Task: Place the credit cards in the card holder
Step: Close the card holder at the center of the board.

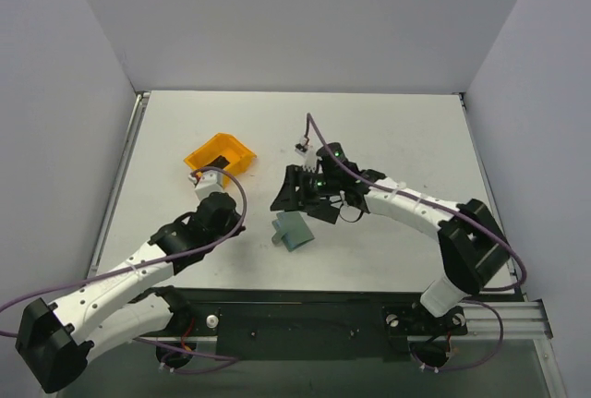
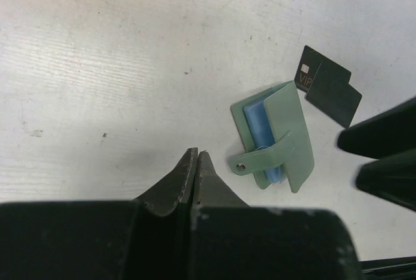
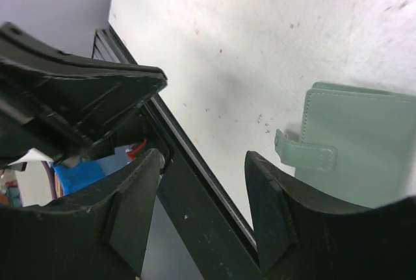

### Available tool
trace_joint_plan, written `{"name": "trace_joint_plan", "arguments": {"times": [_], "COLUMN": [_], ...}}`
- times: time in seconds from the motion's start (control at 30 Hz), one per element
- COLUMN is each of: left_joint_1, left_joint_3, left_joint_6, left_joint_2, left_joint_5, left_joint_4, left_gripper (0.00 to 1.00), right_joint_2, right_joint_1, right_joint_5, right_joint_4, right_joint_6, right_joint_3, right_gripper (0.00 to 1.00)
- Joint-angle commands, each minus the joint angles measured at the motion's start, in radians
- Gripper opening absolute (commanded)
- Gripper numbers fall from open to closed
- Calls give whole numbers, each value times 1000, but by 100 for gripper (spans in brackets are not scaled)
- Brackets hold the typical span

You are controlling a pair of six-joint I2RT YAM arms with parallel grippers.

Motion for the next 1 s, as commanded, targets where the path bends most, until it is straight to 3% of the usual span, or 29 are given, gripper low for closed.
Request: {"name": "trace_joint_plan", "arguments": {"times": [0.0,0.13,0.43,0.67,0.97], "left_joint_1": [9,6,-48,-100,-105], "left_joint_3": [87,151,251,252,125], "left_joint_6": [76,157,242,219,156], "left_joint_2": [54,140,421,585,571], "left_joint_5": [33,128,326,303,269], "left_joint_4": [88,194,446,470,435], "left_gripper": [0,0,0,0,0], "right_joint_2": [-159,-175,-149,-147,-119], "right_joint_1": [-76,-123,-162,-186,-189], "right_joint_5": [96,223,246,260,211], "right_joint_4": [-99,-176,-124,-114,-74], "right_joint_6": [-85,-147,-116,-102,-102], "right_joint_3": [-37,-84,-202,-234,-241], "right_gripper": [51,50,49,50,50]}}
